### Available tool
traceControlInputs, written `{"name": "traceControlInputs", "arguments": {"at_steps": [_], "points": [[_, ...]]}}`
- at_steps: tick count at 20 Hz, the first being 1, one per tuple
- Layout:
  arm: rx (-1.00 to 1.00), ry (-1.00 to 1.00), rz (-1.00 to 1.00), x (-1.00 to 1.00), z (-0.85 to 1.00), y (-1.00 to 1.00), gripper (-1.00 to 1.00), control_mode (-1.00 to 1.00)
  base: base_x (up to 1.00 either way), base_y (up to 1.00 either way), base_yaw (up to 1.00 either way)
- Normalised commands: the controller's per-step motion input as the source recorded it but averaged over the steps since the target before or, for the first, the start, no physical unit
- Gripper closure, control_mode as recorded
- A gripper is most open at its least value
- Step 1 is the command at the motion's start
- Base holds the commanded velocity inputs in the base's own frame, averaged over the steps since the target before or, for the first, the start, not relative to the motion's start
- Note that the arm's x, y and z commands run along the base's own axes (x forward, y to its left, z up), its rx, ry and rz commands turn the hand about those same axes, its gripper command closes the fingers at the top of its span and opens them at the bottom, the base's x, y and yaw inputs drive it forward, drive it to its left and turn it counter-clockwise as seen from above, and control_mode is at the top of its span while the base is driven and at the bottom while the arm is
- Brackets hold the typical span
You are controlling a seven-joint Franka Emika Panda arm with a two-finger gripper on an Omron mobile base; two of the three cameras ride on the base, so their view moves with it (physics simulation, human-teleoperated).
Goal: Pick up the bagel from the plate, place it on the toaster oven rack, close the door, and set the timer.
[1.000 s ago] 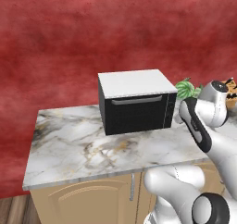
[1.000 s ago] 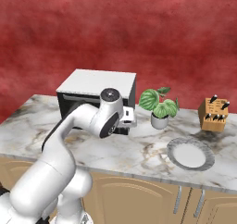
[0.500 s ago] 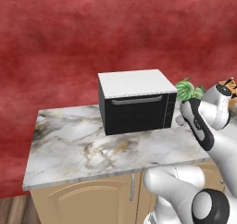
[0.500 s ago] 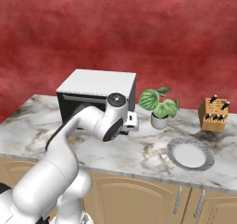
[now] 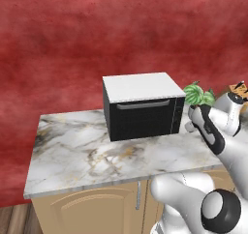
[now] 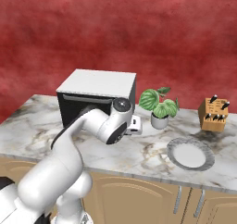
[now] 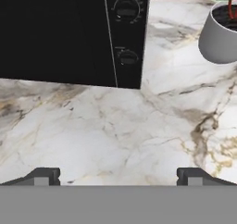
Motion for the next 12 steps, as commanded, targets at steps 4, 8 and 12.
{"name": "traceControlInputs", "arguments": {"at_steps": [4, 8, 12], "points": [[0.05, 0.00, 0.00, 0.19, -0.02, -0.13, -1.00, -1.00, 0.00, 0.00, 0.00], [0.10, 0.00, 0.00, 0.09, -0.01, 0.00, -1.00, -1.00, 0.00, 0.00, 0.00], [0.08, -0.01, 0.01, 0.01, 0.00, 0.00, -1.00, -1.00, 0.00, 0.00, 0.00]]}}
